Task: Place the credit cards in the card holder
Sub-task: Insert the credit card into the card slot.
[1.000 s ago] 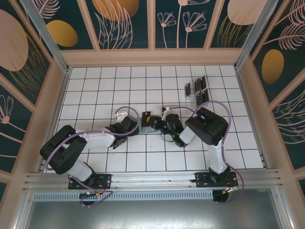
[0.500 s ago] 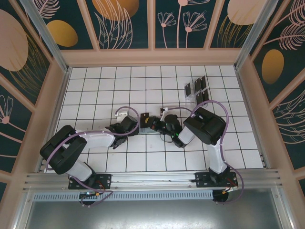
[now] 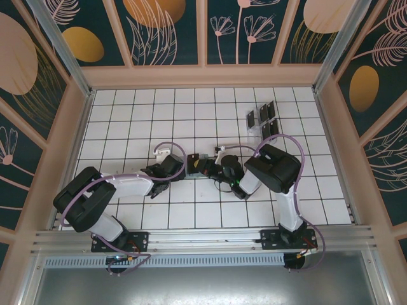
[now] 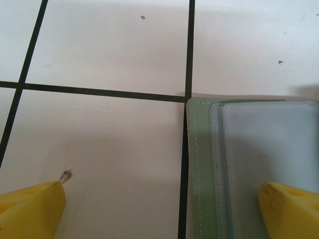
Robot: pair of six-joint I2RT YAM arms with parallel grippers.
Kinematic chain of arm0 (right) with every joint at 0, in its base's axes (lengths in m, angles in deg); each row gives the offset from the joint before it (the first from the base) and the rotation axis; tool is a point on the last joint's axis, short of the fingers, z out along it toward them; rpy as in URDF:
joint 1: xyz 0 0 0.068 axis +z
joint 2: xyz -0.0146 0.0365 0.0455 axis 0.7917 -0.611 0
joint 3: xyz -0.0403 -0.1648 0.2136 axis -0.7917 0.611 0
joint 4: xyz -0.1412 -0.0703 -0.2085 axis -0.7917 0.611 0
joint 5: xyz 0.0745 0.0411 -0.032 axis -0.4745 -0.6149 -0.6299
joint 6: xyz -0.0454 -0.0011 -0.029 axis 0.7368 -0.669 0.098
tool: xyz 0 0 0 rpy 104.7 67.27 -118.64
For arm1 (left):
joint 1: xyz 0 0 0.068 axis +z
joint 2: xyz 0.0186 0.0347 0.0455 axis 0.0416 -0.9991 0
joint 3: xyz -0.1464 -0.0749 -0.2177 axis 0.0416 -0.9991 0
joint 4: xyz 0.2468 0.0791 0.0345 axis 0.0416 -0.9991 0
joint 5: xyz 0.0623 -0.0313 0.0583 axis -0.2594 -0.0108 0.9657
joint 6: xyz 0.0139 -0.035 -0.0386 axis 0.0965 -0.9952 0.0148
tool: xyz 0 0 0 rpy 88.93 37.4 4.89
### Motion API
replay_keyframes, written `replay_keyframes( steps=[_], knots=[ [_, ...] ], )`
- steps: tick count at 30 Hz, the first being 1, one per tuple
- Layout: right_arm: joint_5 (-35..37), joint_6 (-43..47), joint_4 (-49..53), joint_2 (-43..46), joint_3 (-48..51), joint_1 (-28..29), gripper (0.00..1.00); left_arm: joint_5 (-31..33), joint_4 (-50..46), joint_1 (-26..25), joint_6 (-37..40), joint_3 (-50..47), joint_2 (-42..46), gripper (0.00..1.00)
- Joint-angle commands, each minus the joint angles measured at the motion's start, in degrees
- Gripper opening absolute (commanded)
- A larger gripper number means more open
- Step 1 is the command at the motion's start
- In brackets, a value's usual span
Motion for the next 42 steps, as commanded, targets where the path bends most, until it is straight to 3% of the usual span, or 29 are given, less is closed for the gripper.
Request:
replay_keyframes(
  steps=[1, 9, 22, 42],
  knots=[
    [-0.68, -0.91, -0.73, -0.07, 1.47, 0.69, 0.0, -1.06, -5.62, 0.02, 0.56, -1.81, -1.49, 0.98],
    [-1.21, -1.94, 1.18, -0.32, 1.18, 0.82, 0.0, -1.06, -5.62, 0.08, 0.6, -1.76, -1.49, 0.98],
    [1.17, -2.05, 12.78, 2.95, -0.5, 1.3, 0.0, -1.06, -5.44, 0.07, 0.67, -1.84, -1.58, 0.99],
    [-4.57, 0.13, 20.37, 0.93, -5.76, 1.23, 0.0, -1.32, -5.18, 0.05, 0.58, -1.95, -1.23, 0.98]
  ],
)
